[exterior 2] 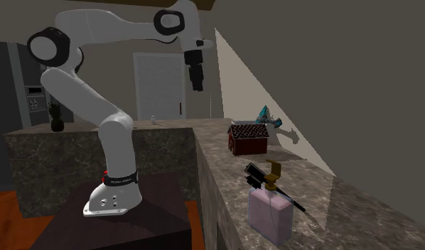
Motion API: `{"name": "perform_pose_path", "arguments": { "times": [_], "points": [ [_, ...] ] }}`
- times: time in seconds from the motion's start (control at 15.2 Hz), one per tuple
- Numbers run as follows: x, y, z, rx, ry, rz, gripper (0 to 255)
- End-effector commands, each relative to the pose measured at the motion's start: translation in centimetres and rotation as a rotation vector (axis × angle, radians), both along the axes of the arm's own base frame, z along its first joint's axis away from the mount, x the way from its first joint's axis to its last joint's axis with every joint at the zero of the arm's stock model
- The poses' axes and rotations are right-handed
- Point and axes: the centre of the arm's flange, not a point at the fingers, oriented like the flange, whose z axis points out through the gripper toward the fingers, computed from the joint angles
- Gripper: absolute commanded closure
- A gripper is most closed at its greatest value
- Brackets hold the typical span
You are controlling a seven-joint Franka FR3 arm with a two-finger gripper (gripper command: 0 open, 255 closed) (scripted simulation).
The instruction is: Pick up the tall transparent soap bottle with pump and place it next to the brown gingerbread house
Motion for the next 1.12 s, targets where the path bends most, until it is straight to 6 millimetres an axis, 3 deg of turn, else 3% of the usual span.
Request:
{"name": "perform_pose_path", "arguments": {
  "times": [0.0, 1.06],
  "points": [
    [0.0, 0.0, 0.0, 0.000, 0.000, 0.000, 0],
    [7.4, -19.1, -8.1, 0.057, 0.023, 0.011, 0]
  ]
}}
